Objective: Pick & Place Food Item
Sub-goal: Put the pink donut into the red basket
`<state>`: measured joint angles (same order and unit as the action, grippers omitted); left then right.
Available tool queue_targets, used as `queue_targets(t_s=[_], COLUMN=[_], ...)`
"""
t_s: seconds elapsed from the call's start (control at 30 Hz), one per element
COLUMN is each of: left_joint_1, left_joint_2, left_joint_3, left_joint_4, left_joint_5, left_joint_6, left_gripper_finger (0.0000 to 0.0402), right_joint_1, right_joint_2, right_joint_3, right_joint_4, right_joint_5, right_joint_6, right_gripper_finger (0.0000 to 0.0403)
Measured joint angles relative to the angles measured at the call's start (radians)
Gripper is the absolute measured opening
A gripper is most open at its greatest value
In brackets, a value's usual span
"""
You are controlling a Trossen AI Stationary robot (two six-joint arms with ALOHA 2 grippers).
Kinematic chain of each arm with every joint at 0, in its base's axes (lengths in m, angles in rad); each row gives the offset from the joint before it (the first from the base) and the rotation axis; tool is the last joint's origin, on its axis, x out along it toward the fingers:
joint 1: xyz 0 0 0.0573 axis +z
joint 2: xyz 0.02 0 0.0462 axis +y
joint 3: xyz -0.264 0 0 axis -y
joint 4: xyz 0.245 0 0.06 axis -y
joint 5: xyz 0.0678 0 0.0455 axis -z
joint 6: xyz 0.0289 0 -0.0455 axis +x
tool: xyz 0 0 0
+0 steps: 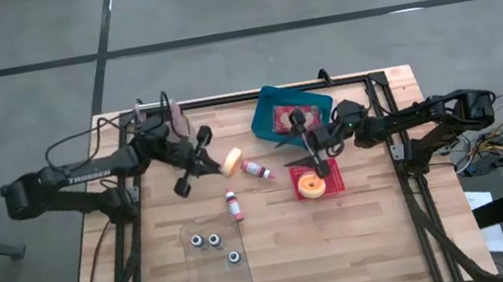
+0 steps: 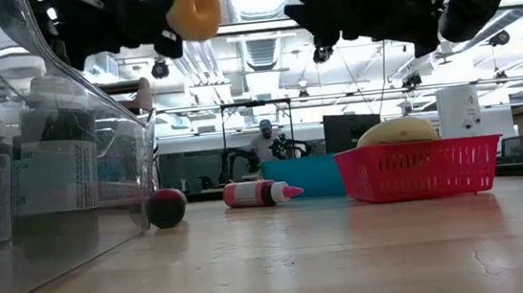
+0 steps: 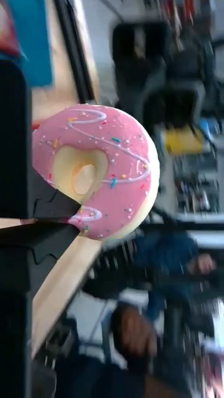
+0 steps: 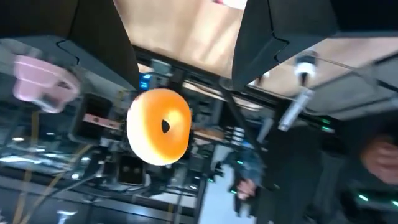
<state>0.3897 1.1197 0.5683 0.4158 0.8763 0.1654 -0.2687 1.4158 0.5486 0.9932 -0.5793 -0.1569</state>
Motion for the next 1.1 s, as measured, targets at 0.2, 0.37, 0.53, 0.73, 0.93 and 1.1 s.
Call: queue_targets(t_s=[0.2,0.37,0.53,0.73,0.93,1.1], left_joint_1=[0.001,0.000,0.001,0.001,0.001,-0.004], left_joint_2=[0.117,0.276,0.402,0.478,0.529,0.581], left_joint_3=[0.018,0.078,0.161,0.257,0.307,0.344], left_joint_4=[0.120,0.173,0.198,0.198,0.198,0.198], left_joint_5=[0.152,0.220,0.262,0.325,0.340,0.340], left_joint_6=[-0.001,-0.021,-0.033,-0.039,-0.039,-0.041], left_gripper_finger=[0.0000,0.0000,0.0000,0.0000,0.0000,0.0000], right_joint_1=[0.000,0.003,0.003,0.003,0.002,0.002], right_joint_2=[0.000,0.000,0.000,0.000,0.000,0.000], right_joint_3=[0.003,0.003,0.003,0.003,0.003,0.003], right_joint_4=[0.001,0.007,0.005,-0.055,-0.063,-0.072], right_joint_5=[-0.061,-0.061,-0.050,-0.015,-0.003,0.036], right_joint_6=[0.057,0.068,0.072,0.044,0.038,0.034], right_gripper_finger=[0.0249,0.0249,0.0249,0.0249,0.0249,0.0249])
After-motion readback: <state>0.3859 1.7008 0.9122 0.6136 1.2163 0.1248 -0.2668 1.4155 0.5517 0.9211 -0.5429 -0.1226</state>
